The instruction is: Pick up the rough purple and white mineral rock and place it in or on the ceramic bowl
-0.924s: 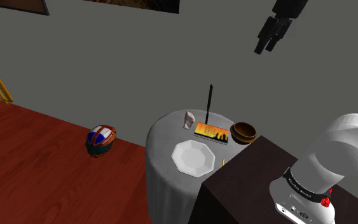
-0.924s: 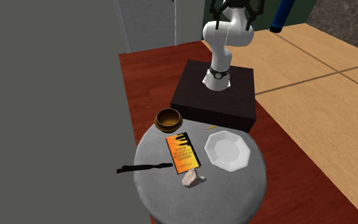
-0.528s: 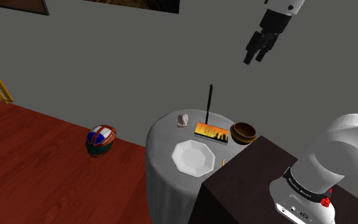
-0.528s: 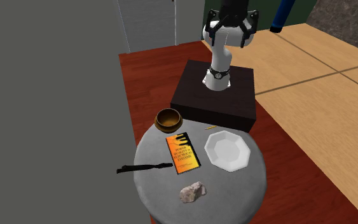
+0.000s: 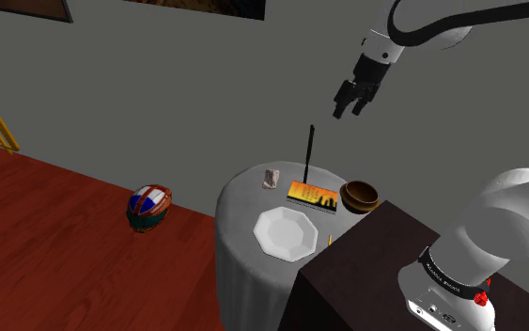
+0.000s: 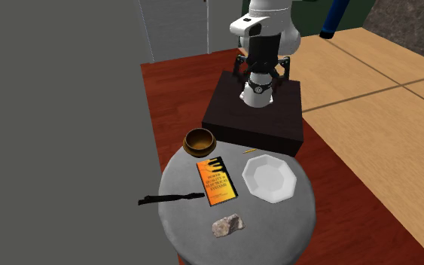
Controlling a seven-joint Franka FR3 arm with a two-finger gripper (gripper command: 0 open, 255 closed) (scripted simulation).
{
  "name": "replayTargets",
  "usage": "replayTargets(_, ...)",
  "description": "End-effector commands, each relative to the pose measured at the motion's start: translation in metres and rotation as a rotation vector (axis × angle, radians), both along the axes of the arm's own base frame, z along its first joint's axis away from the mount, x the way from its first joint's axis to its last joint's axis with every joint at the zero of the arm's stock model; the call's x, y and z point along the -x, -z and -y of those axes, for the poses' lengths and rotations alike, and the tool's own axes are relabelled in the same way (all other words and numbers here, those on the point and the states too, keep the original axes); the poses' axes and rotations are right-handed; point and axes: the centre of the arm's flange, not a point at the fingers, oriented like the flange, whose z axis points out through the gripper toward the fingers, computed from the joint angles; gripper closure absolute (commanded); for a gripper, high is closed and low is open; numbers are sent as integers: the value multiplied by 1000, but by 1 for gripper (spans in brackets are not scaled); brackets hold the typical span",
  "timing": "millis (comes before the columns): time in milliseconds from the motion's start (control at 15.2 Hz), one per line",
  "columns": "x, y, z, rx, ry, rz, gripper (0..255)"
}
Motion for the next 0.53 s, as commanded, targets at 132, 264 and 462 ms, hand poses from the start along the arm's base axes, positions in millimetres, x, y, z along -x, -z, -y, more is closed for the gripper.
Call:
replayTargets(132, -28, 46, 3, -20, 37, 3, 0)
replayTargets(264, -41, 69, 6, -31, 55, 3, 0)
replayTargets(462, -60, 104, 10, -46, 81, 4, 0)
